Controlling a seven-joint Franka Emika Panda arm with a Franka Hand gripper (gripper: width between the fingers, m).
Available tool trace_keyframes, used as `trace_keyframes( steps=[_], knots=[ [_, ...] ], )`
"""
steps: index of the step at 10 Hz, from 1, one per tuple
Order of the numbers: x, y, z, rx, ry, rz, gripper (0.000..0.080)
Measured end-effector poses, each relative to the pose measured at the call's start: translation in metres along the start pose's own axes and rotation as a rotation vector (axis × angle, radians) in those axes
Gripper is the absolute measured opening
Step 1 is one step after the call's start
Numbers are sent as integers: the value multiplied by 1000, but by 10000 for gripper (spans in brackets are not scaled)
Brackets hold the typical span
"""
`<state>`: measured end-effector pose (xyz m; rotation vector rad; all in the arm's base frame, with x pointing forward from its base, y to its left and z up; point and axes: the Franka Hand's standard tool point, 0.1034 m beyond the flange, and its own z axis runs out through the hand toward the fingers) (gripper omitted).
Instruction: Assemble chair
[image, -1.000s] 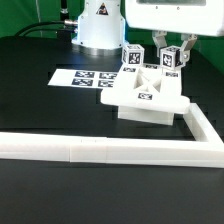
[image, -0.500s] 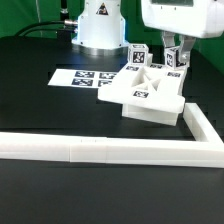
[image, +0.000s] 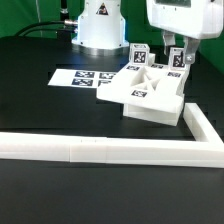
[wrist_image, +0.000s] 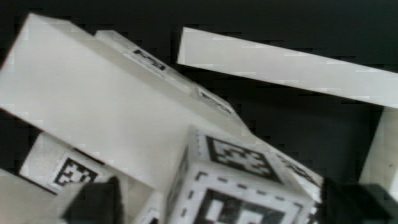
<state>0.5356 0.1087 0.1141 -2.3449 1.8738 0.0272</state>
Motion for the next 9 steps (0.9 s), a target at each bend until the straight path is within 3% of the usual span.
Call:
trace_keyframes(
  steps=[2, 6, 9],
  knots=[
    [1, 0, 0, 0, 1, -147, 641],
    [1, 0, 0, -6, 4, -474, 648],
    [-3, -1, -1, -39, 36, -719, 649]
  ],
)
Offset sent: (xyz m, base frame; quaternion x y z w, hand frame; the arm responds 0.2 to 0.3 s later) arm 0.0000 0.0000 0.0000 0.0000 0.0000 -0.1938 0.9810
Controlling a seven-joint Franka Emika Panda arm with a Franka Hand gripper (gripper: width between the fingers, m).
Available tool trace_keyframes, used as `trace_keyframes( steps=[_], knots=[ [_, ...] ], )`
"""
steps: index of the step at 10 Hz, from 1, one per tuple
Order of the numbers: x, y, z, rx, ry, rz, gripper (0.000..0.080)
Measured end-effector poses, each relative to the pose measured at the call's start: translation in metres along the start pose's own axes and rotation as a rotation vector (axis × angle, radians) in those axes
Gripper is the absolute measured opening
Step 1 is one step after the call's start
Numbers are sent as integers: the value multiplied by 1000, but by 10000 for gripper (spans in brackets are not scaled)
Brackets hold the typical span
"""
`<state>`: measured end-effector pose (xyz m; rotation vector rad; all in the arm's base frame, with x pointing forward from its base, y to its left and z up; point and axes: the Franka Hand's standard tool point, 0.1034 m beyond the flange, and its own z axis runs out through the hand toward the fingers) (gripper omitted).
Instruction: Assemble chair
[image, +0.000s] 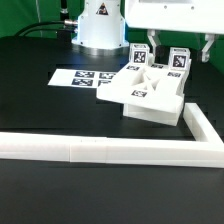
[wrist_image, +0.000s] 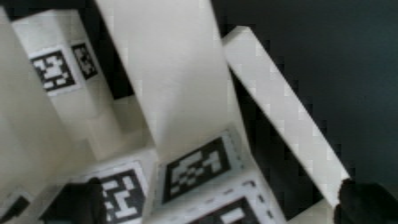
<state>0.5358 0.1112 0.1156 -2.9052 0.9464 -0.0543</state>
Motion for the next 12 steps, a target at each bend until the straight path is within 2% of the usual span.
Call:
trace_keyframes(
  steps=[6, 7, 8, 9, 10, 12],
  knots=[
    [0, 3, 2, -10, 18, -390, 649],
    [0, 3, 2, -10, 18, -390, 535],
    [0, 3, 2, -10, 18, -390, 370],
    [0, 3, 2, -10, 18, -376, 370],
    [0, 3, 2, -10, 18, -376, 282],
    [0, 3, 2, -6, 17, -243, 282]
  ],
)
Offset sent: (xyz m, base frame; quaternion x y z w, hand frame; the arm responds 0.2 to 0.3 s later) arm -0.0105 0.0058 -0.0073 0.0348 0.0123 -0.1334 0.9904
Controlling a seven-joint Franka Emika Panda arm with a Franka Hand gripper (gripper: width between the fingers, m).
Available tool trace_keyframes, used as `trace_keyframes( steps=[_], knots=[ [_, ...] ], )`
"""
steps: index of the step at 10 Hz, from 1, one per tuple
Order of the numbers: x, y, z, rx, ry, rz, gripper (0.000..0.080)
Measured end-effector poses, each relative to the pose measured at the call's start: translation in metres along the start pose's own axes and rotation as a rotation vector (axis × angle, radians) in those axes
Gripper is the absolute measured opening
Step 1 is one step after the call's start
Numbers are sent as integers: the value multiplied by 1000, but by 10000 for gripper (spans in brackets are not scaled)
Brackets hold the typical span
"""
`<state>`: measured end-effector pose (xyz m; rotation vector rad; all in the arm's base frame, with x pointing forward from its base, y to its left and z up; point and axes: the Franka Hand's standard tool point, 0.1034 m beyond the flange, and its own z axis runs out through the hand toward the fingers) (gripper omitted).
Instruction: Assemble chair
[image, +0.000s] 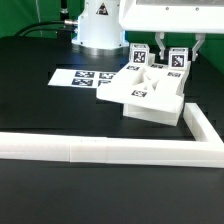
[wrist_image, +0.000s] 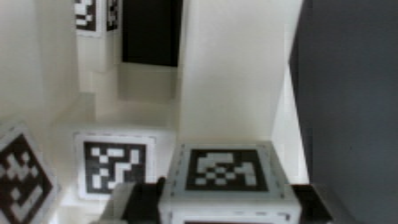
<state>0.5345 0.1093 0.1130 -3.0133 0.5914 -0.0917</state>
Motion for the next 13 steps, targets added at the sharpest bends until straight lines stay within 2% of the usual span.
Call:
trace_keyframes(
  steps=[5, 13],
  knots=[
    [0, -1, 0, 6, -4, 294, 284],
    [-3, -6, 0, 31, -33, 884, 284]
  ],
)
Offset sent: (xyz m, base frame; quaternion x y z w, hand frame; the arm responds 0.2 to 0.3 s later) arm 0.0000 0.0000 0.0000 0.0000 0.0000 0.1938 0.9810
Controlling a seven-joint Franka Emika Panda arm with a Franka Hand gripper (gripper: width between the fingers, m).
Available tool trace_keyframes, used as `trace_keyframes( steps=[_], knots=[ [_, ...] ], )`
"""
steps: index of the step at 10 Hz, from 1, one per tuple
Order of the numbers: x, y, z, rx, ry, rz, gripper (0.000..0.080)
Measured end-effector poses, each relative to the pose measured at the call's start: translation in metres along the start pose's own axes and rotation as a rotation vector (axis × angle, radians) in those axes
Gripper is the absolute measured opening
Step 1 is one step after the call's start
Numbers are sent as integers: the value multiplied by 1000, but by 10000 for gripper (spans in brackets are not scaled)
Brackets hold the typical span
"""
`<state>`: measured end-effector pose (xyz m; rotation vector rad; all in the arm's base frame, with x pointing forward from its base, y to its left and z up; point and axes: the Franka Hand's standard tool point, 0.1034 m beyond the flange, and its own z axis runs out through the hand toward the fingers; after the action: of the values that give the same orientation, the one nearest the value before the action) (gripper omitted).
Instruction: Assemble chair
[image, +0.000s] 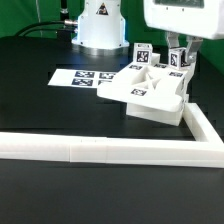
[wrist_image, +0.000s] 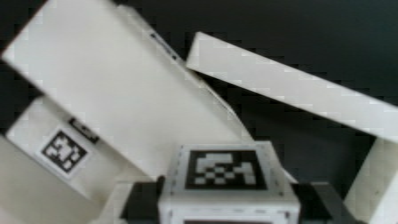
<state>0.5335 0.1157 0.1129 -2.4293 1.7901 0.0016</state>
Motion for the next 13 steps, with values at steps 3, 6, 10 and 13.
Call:
trace_keyframes(
  steps=[3, 6, 10, 13],
  knots=[
    [-2, 0, 0, 2, -10, 207, 284],
    [-2, 0, 1, 3, -14, 254, 284],
    [-2, 0, 1, 4, -13, 61, 639],
    [-2, 0, 1, 5, -12, -188, 646]
  ],
)
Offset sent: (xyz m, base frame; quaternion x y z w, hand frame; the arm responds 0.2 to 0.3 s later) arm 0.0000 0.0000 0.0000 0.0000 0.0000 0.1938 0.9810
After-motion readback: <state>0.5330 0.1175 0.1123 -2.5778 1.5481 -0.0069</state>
